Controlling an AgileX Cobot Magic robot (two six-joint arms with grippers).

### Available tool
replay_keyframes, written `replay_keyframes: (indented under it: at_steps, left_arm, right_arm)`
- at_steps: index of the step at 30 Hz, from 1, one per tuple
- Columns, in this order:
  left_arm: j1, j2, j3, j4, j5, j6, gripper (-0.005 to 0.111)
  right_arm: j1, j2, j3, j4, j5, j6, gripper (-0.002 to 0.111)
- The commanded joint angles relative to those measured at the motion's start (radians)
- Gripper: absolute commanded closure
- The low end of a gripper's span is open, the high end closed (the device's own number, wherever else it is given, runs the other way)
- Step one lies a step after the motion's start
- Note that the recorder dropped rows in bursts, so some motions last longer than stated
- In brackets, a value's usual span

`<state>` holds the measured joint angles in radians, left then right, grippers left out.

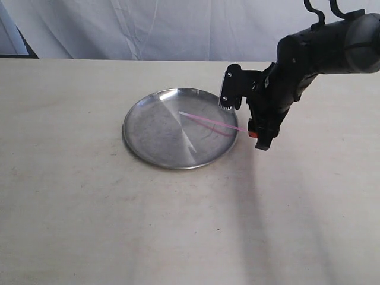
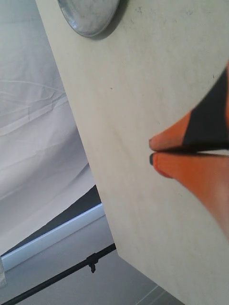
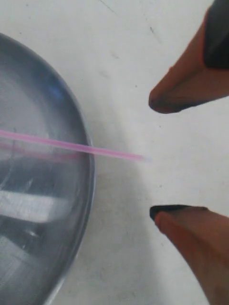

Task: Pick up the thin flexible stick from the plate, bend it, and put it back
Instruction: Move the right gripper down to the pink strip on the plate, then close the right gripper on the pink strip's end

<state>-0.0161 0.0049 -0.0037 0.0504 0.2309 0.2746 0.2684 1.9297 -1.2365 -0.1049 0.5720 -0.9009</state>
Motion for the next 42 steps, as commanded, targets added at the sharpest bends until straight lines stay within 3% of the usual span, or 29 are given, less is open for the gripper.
replay_keyframes:
  at_steps: [1,39,42]
  left_arm:
    - [-0.007,-0.005,0.004,-0.002,-0.007,-0.005,0.106]
    - [-0.007,-0.005,0.004,-0.002,-0.007,-0.005,0.106]
    - [-0.007,-0.005,0.004,-0.002,-0.007,-0.005,0.106]
  right_arm:
    - [0.001,0.0,-0.008,0.053,0.026,-0.016,0.05]
    - [0.001,0.139,-0.008,-0.071,-0.237,-0.016,0.05]
    - [0.001,0.139,-0.008,-0.081,-0.237,-0.016,0.054]
